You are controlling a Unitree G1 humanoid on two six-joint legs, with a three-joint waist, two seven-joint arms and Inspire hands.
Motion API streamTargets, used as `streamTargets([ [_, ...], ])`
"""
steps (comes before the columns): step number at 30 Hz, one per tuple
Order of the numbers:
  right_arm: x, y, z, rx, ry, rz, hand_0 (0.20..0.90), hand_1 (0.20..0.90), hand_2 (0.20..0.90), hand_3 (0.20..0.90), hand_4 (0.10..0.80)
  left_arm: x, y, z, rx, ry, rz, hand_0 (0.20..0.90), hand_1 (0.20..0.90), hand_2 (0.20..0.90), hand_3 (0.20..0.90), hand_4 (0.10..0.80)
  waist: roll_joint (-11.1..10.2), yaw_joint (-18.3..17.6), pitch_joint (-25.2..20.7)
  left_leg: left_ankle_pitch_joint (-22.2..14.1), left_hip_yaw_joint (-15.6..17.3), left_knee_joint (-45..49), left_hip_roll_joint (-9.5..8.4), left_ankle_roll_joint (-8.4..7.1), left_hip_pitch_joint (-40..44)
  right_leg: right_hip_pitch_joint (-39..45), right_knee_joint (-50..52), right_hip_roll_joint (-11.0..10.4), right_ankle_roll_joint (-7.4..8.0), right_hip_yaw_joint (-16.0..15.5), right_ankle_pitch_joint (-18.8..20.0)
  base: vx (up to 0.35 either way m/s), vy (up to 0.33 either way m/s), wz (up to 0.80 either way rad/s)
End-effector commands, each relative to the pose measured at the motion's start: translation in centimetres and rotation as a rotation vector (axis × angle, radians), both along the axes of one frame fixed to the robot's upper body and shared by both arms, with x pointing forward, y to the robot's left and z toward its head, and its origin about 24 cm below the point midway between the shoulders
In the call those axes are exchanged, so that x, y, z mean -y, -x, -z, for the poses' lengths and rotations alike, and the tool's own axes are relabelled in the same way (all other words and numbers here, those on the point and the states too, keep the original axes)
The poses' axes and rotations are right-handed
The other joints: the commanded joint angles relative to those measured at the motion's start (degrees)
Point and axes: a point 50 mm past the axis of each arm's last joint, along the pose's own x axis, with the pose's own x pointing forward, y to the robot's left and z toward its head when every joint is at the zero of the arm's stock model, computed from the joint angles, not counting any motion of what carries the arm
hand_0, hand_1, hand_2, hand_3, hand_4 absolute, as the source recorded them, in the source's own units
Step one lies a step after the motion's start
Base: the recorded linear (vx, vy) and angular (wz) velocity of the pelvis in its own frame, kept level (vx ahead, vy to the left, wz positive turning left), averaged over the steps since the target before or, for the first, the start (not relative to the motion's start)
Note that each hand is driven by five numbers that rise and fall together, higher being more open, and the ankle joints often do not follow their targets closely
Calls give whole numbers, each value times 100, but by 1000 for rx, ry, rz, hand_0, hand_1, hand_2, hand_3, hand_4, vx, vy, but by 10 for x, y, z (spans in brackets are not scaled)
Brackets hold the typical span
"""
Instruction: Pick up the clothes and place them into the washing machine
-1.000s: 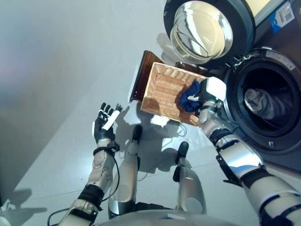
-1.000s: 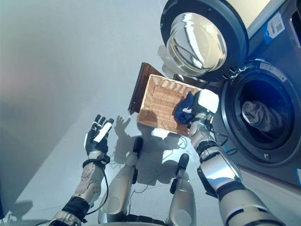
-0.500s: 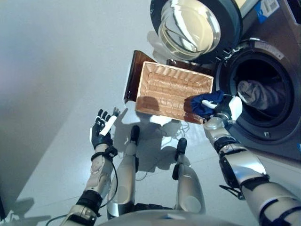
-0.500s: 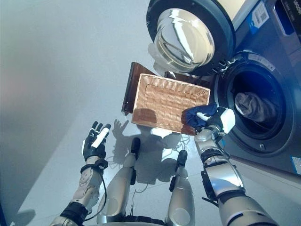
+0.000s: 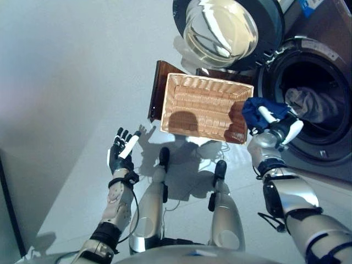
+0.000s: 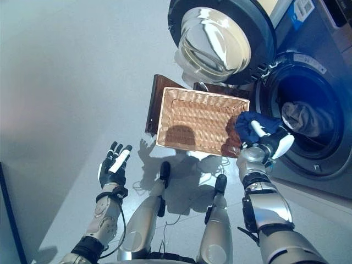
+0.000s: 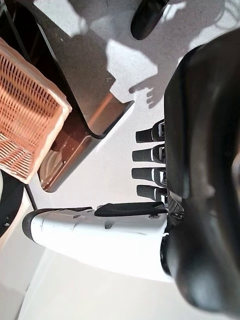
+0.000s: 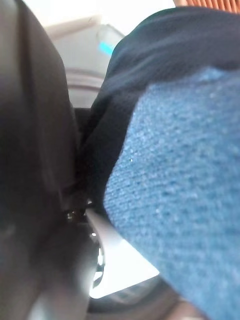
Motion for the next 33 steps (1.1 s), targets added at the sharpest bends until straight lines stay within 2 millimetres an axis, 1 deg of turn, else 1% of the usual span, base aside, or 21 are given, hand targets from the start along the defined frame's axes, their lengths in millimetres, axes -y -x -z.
streamTargets([
  [1, 49, 13, -44, 235, 61, 152, 200, 200, 200, 200, 300, 3, 7, -5, 55, 19, 17, 900, 900, 900, 900, 800, 25, -32, -523, 68, 60, -236, -18, -326, -259, -69, 831, -135, -92, 189, -1057, 0, 0, 0],
  [2, 54, 14, -48, 258, 51, 167, 200, 200, 200, 200, 300, 4, 7, -5, 56, 22, 22, 900, 900, 900, 900, 800, 38, -25, -533, 66, 59, -236, -21, -327, -254, -65, 837, -138, -90, 186, -1063, 0, 0, 0],
  [3, 55, 14, -48, 259, 51, 167, 200, 200, 200, 200, 300, 4, 7, -5, 56, 22, 23, 900, 900, 900, 900, 800, 41, -22, -533, 65, 58, -236, -21, -327, -254, -65, 839, -139, -90, 185, -1065, 11, -8, -3],
  [4, 64, 16, -60, 367, -14, 215, 200, 200, 200, 200, 300, 5, 8, -4, 50, 26, 29, 900, 900, 900, 900, 800, 66, -22, -552, 54, 71, -236, -24, -328, -252, -66, 840, -151, -88, 181, -1070, 0, 0, 0],
  [5, 65, 17, -60, 369, -16, 215, 200, 200, 200, 200, 300, 6, 8, -4, 50, 26, 30, 900, 900, 900, 900, 800, 69, -17, -551, 54, 71, -236, -25, -327, -252, -65, 839, -152, -87, 180, -1070, 0, 0, 0],
  [6, 71, 18, -70, 464, -72, 248, 200, 200, 200, 200, 300, 8, 9, -4, 49, 37, 41, 900, 900, 900, 900, 800, 94, -15, -558, 42, 70, -236, -31, -327, -247, -56, 829, -162, -84, 180, -1077, 9, -7, 3],
  [7, 72, 18, -70, 466, -74, 249, 200, 200, 200, 200, 300, 8, 9, -4, 49, 38, 42, 900, 900, 900, 900, 800, 95, -10, -556, 41, 69, -236, -31, -327, -245, -54, 828, -163, -83, 179, -1078, 17, -2, 4],
  [8, 77, 20, -82, 541, -93, 257, 200, 200, 200, 200, 300, 10, 11, 0, 34, 47, 52, 900, 900, 900, 900, 800, 124, -17, -563, 34, 76, -236, -40, -326, -226, -51, 831, -170, -79, 186, -1083, 0, 0, 0],
  [11, 83, 21, -87, 582, -113, 269, 200, 200, 200, 200, 300, 12, 13, 4, 17, 47, 63, 900, 900, 900, 900, 800, 142, -15, -581, 19, 79, -236, -46, -323, -207, -34, 833, -173, -75, 183, -1092, 11, -1, 0],
  [12, 91, 25, -97, 619, -100, 289, 200, 200, 200, 200, 300, 13, 13, 3, 25, 57, 72, 900, 900, 900, 900, 800, 150, -22, -620, 12, 81, -236, -53, -322, -193, -13, 821, -182, -64, 178, -1094, 39, -2, 0],
  [15, 104, 31, -106, 613, -72, 311, 200, 200, 200, 200, 300, 15, 11, 2, 32, 52, 87, 900, 900, 900, 900, 800, 176, -1, -671, 4, 72, -236, -62, -327, -189, 0, 809, -196, -57, 171, -1104, 13, -2, 0],
  [16, 104, 31, -106, 614, -72, 311, 200, 200, 200, 200, 300, 15, 11, 2, 33, 53, 87, 900, 900, 900, 900, 800, 178, -1, -670, 4, 72, -236, -62, -326, -190, -1, 810, -196, -57, 171, -1104, 0, 0, 0],
  [17, 109, 33, -113, 611, -56, 315, 200, 200, 200, 200, 300, 15, 12, 2, 34, 48, 98, 900, 900, 900, 900, 800, 183, 23, -686, -1, 66, -236, -67, -331, -191, 5, 801, -202, -53, 169, -1114, 0, 0, 0],
  [18, 112, 33, -118, 610, -47, 314, 200, 200, 200, 200, 300, 16, 12, 2, 33, 52, 101, 900, 900, 900, 900, 800, 207, 26, -679, -5, 69, -236, -70, -334, -196, -9, 806, -201, -52, 172, -1120, 0, 0, 0],
  [19, 112, 33, -118, 611, -47, 314, 200, 200, 200, 200, 300, 16, 12, 2, 33, 53, 101, 900, 900, 900, 900, 800, 209, 25, -679, -5, 69, -236, -70, -334, -196, -10, 807, -201, -52, 173, -1120, 0, 0, 0],
  [21, 119, 35, -130, 591, -7, 308, 200, 200, 200, 200, 300, 17, 13, 3, 32, 49, 113, 900, 900, 900, 900, 800, 257, 52, -649, 2, 88, -236, -81, -342, -219, -50, 835, -209, -46, 162, -1128, 0, 0, 0],
  [26, 120, 31, -152, 564, 58, 272, 200, 200, 200, 200, 300, 19, 11, -3, 65, 52, 127, 900, 900, 900, 900, 800, 357, 82, -518, 31, 119, -236, -73, -356, -283, -161, 936, -195, -59, 198, -1156, 0, 0, 0],
  [30, 118, 28, -161, 566, 76, 254, 200, 200, 200, 200, 300, 21, 10, -8, 90, 68, 128, 900, 900, 900, 900, 800, 451, 96, -391, 57, 123, -236, -79, -359, -367, -298, 1031, -187, -75, 212, -1167, -30, -21, -6],
  [33, 115, 23, -168, 540, 103, 224, 200, 200, 200, 200, 300, 23, 7, -17, 135, 69, 145, 900, 900, 900, 900, 800, 570, 106, -183, 95, 148, -236, -90, -355, -496, -517, 1157, -183, -90, 258, -1183, -45, -3, 1],
])
